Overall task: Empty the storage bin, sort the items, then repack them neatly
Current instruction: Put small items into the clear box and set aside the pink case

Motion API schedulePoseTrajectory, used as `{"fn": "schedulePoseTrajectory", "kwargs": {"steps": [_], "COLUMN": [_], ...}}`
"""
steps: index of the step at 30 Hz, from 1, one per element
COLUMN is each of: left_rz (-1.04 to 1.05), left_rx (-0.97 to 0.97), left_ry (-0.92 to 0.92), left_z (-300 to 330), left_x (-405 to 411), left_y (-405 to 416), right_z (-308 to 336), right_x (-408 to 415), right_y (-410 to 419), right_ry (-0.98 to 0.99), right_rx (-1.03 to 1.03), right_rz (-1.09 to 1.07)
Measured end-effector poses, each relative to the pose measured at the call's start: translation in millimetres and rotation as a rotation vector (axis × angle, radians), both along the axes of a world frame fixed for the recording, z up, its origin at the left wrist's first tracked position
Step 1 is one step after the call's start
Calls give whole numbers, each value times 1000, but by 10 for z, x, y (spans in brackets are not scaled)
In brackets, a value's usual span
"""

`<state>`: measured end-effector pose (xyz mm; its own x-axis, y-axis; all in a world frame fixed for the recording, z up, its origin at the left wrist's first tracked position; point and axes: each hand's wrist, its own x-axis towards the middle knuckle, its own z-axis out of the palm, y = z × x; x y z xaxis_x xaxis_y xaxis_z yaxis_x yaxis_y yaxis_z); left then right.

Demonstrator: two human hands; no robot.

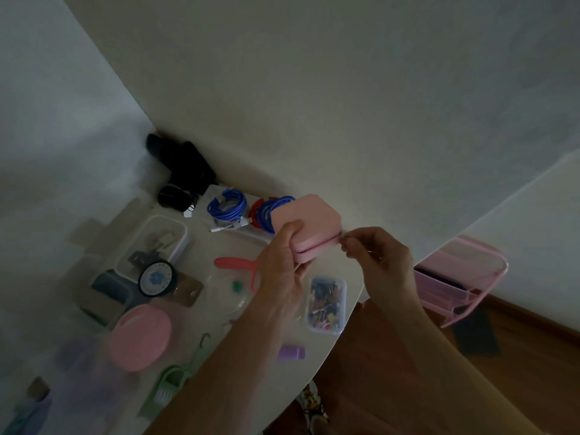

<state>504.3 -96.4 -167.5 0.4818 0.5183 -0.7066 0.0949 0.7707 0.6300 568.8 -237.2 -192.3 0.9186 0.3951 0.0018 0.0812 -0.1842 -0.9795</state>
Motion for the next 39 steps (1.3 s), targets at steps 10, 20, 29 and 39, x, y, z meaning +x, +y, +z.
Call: {"fn": "schedulePoseTrajectory", "kwargs": {"steps": [10, 20, 29, 39], "left_rz": [-164, -306, -253, -554], "left_rx": [-4, 19, 16, 277], "left_ry": [-95, 8, 4, 272], "left_z": [-25, -100, -299, -366], "left_x": [21, -10, 147, 200], "left_y": [81, 175, -27, 52], "right_z": [-16, -105, -165, -486], "right_x": [-126, -28, -107, 380], "right_y": [-6, -113, -104, 88], "right_ry": [-87, -44, 123, 897], "right_rx": [-72, -93, -104, 57], "right_rz": [88, -51, 70, -107]}}
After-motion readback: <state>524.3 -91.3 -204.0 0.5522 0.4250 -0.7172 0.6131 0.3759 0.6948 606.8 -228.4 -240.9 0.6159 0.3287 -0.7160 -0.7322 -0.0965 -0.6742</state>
